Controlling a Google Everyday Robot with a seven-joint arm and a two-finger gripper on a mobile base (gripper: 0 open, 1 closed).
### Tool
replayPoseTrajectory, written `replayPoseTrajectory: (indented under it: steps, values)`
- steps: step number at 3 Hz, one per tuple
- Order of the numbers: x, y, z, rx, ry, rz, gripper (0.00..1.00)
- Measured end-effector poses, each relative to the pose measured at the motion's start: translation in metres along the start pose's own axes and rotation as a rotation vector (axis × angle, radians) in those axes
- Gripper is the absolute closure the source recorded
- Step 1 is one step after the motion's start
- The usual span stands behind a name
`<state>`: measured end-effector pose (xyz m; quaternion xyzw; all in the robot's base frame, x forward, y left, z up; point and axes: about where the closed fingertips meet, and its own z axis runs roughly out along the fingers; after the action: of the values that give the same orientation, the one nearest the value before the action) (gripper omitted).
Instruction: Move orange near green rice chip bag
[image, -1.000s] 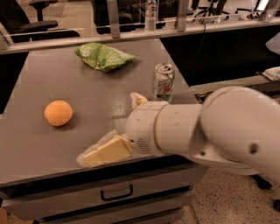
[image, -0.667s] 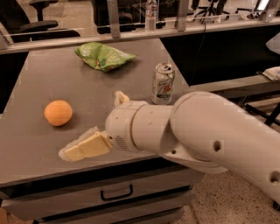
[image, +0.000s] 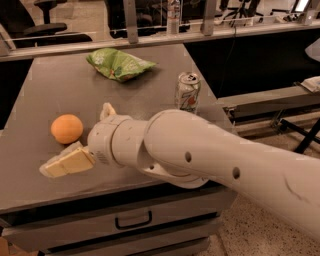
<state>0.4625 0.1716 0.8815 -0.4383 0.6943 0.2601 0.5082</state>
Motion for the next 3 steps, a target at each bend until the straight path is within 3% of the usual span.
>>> replayPoseTrajectory:
  steps: [2, 3]
  values:
    - [0.009, -0.005, 0.055, -0.016, -0.018, 0.010, 0.00]
    - [0.008, -0.019, 0.067, 0.004, -0.031, 0.008, 0.00]
